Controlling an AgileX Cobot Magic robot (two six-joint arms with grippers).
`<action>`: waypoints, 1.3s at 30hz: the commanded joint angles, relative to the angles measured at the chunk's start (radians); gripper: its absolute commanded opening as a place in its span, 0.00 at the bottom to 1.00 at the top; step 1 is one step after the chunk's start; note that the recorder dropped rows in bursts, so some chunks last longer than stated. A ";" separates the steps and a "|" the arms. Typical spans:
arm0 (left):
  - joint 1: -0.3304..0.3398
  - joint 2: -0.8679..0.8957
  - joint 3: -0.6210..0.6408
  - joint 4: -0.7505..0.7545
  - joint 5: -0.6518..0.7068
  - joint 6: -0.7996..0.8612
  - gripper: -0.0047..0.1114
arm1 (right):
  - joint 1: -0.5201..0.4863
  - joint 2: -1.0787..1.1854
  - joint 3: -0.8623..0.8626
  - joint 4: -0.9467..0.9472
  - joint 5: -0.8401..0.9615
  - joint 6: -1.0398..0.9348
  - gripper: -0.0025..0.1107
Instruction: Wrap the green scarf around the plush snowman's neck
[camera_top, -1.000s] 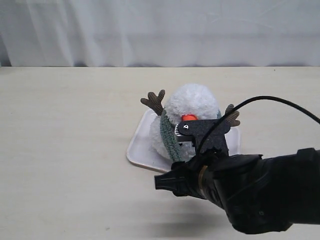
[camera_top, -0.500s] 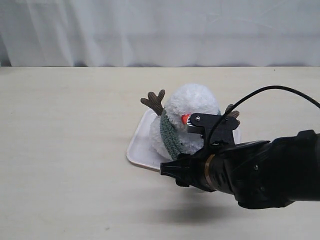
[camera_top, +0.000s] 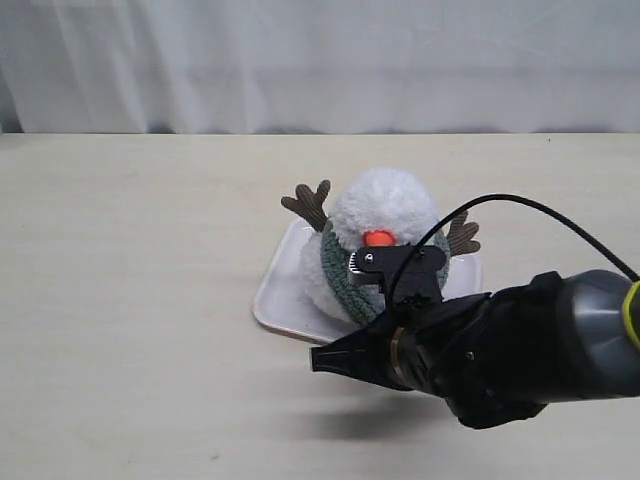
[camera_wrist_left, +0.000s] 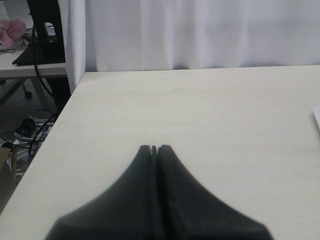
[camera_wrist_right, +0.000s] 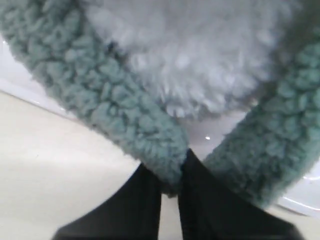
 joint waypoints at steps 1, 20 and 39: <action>0.002 -0.002 0.002 0.002 -0.007 -0.007 0.04 | -0.002 -0.010 -0.002 -0.030 -0.051 0.001 0.06; 0.002 -0.002 0.002 0.002 -0.007 -0.007 0.04 | -0.002 -0.106 0.059 -0.048 -0.194 -0.122 0.06; 0.002 -0.002 0.002 0.002 -0.007 -0.007 0.04 | -0.002 -0.038 0.056 -0.048 -0.194 -0.164 0.18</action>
